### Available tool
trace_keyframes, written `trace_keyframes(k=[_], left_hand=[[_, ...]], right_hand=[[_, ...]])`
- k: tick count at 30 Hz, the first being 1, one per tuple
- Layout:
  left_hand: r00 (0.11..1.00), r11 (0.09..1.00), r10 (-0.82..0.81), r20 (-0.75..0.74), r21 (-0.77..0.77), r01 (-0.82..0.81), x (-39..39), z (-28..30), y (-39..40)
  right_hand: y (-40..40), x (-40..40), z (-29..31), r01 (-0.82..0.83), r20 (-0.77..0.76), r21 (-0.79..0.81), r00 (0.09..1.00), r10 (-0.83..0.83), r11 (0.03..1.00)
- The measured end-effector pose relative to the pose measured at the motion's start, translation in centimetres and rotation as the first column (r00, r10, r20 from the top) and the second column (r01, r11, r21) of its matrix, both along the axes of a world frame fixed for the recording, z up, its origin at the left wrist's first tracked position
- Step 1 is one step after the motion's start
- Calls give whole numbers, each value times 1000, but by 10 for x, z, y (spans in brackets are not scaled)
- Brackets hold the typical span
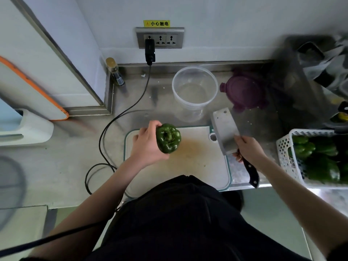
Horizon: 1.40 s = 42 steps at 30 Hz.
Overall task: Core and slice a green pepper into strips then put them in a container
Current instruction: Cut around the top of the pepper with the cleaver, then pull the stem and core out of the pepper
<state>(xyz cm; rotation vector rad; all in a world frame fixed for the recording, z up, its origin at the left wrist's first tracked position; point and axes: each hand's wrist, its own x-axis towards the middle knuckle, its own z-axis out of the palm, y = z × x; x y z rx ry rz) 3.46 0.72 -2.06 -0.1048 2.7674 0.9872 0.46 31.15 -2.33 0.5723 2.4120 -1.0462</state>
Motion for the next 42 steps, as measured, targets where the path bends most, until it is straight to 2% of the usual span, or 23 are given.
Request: trace_keyframes(k=[2,4,7,11,14,16,18,20,22,24,28,32,37,42], left_hand=[[1000,999,5,23,38,-6,-2,-2,4],[997,985,70,43,156,-76,-5,-5,7],[993,966,104,58,233,-114,-9,-11,11],[997,978,78,0,195,-76,-10,-17,23],[995,991,61,-78,128,-51,-10,-23,31],[991,993,55,-119,108,-42,-11,-25,32],[990,995,33,-139,98,-20,-11,-26,30],[988,995,22,-155,96,-8,-11,-26,30],[982,997,12,-189,78,3,-10,-28,30],[977,998,13,-212,69,1,-9,-31,28],[978,996,-23,-208,74,39,-7,-34,25],[980,995,-17,-197,90,35,-5,-36,25],[991,989,36,-129,144,-17,-9,-38,22],[990,990,15,-142,139,4,-6,-38,24]], right_hand=[[1,-2,-15,10,-4,1,1000,-10,1000],[-1,-5,-28,-2,-3,17,1000,2,1000],[-2,-7,-42,-105,3,150,994,106,983],[-5,-10,-50,-178,31,359,983,179,916],[-11,-15,-47,-278,83,547,957,279,790],[-18,-17,-38,-243,35,611,959,281,753],[-39,-18,-23,-193,-149,539,936,318,820],[-72,-17,-3,-327,-258,315,874,412,891],[-107,-13,9,-517,-241,114,814,528,849],[-126,-11,9,-610,-248,22,764,596,792],[-131,-15,-1,-596,-232,-15,783,577,803],[-131,-14,-13,-642,-241,102,725,645,760],[-139,-12,-19,-547,-306,44,789,532,836],[-139,-7,-23,-484,-333,16,822,461,875]])
